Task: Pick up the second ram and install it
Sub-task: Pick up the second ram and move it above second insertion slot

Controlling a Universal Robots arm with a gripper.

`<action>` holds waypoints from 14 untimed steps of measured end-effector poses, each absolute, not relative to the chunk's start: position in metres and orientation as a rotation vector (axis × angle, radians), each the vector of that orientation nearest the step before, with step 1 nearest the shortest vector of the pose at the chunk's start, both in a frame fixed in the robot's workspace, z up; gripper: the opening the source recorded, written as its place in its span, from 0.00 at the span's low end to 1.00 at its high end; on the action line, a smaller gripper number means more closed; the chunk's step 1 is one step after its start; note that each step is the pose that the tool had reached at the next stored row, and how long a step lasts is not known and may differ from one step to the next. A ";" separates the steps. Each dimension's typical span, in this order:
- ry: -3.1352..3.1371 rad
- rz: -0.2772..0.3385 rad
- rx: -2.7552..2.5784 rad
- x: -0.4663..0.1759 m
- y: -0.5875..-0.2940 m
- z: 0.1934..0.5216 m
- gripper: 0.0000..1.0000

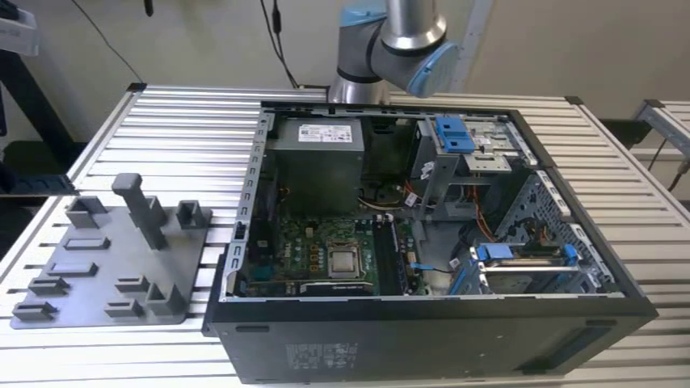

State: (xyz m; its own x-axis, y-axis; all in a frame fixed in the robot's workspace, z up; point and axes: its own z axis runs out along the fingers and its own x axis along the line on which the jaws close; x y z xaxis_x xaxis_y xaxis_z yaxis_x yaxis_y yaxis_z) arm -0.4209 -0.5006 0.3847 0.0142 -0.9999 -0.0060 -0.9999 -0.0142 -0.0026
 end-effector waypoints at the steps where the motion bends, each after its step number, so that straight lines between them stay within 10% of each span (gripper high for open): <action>1: 2.201 0.004 -2.233 -0.421 -0.501 0.387 0.15; 14: 2.201 0.004 -2.233 -0.421 -0.501 0.411 0.15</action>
State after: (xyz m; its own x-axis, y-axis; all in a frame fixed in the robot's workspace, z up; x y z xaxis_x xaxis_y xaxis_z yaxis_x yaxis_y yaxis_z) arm -0.4209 -0.5006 0.4110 0.0143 -0.9999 -0.0062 -0.9999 -0.0142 -0.0029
